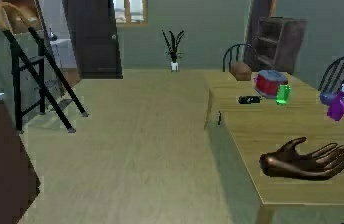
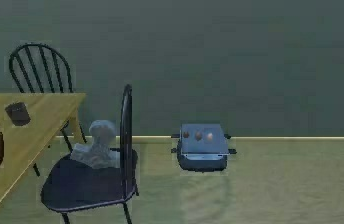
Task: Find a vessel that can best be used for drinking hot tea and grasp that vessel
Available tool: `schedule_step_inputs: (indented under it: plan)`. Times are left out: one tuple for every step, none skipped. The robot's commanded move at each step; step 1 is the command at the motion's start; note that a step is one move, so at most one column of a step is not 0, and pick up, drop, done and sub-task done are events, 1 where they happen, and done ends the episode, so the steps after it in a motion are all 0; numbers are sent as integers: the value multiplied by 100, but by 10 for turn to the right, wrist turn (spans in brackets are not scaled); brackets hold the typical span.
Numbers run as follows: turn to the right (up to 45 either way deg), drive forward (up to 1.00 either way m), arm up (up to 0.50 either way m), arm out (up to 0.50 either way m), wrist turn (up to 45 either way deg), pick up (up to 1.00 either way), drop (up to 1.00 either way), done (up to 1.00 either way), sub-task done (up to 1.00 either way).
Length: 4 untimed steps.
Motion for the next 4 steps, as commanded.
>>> schedule_step_inputs:
  plan:
    - [-360, 0, 0, 0, 0, 0, 0, 0, 0]
    - [450, 0, 0, 0, 0, 0, 0, 0, 0]
    - [450, 0, 0, 0, 0, 0, 0, 0, 0]
    - [450, 0, 0, 0, 0, 0, 0, 0, 0]
